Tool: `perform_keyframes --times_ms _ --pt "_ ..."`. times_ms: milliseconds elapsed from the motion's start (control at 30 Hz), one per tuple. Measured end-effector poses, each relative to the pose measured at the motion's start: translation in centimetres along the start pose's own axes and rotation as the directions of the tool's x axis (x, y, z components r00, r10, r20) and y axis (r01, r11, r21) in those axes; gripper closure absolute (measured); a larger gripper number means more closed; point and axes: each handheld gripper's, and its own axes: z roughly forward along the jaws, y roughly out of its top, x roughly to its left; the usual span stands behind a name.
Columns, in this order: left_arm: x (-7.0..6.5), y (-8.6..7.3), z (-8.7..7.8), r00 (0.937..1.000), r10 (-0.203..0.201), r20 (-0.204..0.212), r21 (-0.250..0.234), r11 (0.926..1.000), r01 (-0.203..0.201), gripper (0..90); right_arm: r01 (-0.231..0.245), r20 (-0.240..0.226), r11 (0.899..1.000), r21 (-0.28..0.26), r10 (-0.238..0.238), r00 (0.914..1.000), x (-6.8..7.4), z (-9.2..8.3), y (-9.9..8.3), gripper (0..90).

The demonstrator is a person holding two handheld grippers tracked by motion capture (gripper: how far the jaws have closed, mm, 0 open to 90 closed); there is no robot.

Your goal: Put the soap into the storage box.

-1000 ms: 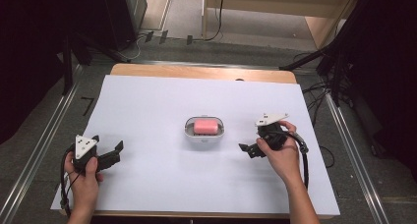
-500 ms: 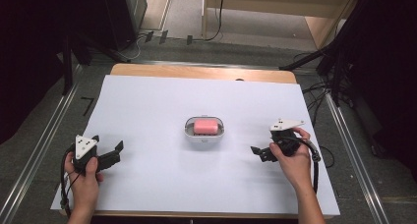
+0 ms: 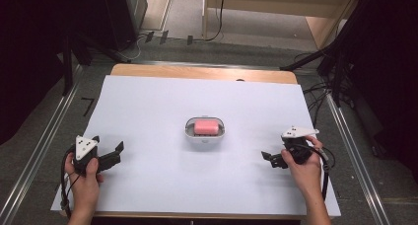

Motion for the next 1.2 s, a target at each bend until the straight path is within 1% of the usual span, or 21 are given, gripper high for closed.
perform_keyframes --times_ms 100,367,700,867,1067,1200 --pt "0.0 0.0 0.0 1.0000 0.001 0.000 0.001 1.0000 -0.001 14.1 -0.012 0.003 1.000 0.001 0.012 0.9999 -0.3 -0.2 -0.5 0.0" --pt "0.0 0.0 0.0 1.0000 0.001 0.000 0.001 1.0000 -0.001 14.1 -0.037 0.018 0.999 -0.016 0.037 0.9992 -0.8 -0.9 -1.7 0.0" --pt "0.0 0.0 0.0 1.0000 0.001 -0.001 0.000 1.0000 -0.001 14.1 -0.066 0.019 0.997 -0.028 0.067 0.9976 -1.3 -1.7 -3.1 0.0" --pt "0.0 0.0 0.0 1.0000 0.001 -0.001 0.000 1.0000 -0.001 14.1 -0.078 0.031 0.997 -0.027 0.079 0.9964 -1.5 -2.0 -3.9 0.0" --pt "0.0 0.0 0.0 1.0000 0.002 -0.001 0.000 1.0000 -0.002 14.1 -0.103 0.048 0.994 -0.035 0.105 0.9933 -1.9 -2.6 -5.0 0.0" --pt "0.0 0.0 0.0 1.0000 0.002 -0.001 0.000 1.0000 -0.002 14.1 -0.116 0.068 0.992 -0.041 0.118 0.9907 -2.2 -3.0 -5.7 0.0"
